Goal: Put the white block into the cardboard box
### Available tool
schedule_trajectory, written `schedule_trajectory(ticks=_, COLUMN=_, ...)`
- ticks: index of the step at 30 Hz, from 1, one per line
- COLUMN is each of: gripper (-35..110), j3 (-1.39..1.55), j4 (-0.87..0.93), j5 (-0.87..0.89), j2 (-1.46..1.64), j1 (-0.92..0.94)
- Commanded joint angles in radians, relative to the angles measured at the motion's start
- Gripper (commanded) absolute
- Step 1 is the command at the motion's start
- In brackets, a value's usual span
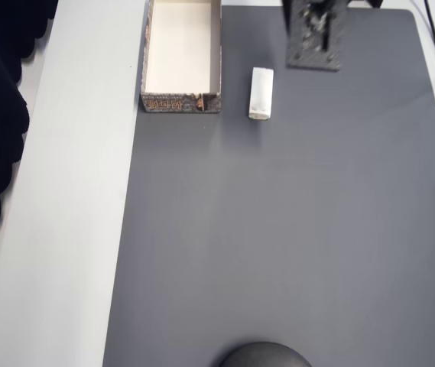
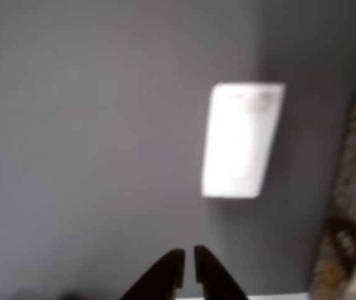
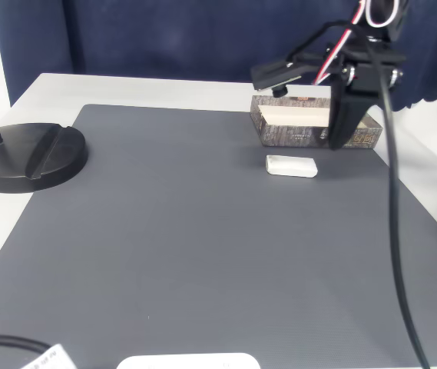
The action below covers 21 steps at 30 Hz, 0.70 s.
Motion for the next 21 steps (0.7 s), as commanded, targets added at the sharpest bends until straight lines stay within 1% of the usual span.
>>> schedule_trajectory(ticks=1, gripper=-2, j3=-0.184, j4=-0.008, j5=0.025, j2=-0.074, j1=0.023)
schedule_trajectory(ticks=9, gripper=-2, j3=-0.331, j4=-0.008, j5=0.089, j2=-0.227, j1=0.029)
schedule_trajectory(ticks=21, gripper=-2, j3=-0.321, j4=-0.011, j5=0.084, j2=-0.244, j1=0.044)
